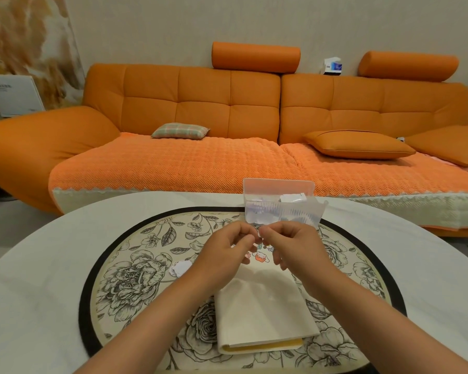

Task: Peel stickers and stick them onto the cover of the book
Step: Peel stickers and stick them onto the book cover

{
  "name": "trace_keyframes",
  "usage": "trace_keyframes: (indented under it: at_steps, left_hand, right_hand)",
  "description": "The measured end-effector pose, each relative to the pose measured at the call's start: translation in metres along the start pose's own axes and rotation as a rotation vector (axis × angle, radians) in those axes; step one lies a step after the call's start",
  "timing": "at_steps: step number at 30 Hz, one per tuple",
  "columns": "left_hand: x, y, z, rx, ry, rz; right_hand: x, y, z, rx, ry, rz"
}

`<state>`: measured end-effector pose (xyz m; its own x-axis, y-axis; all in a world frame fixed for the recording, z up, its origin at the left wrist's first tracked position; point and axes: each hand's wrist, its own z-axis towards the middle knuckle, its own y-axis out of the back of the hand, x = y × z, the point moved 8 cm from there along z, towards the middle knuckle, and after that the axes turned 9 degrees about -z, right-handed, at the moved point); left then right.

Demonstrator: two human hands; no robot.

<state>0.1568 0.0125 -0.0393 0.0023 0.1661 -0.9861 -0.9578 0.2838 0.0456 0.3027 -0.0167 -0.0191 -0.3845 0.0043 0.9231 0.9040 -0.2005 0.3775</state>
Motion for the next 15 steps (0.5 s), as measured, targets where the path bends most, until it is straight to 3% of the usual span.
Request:
trace_keyframes:
  at_steps: [6,15]
  left_hand:
    - [0.002,0.004,0.001,-0.059,0.016,-0.062]
    - [0.007,0.023,0.009,-0.093,0.014,0.131]
  right_hand:
    - [0.004,-0.002,0.003,-0.068,0.117,-0.086]
    - [-0.009,-0.007,0.016,-0.089,0.027,-0.091]
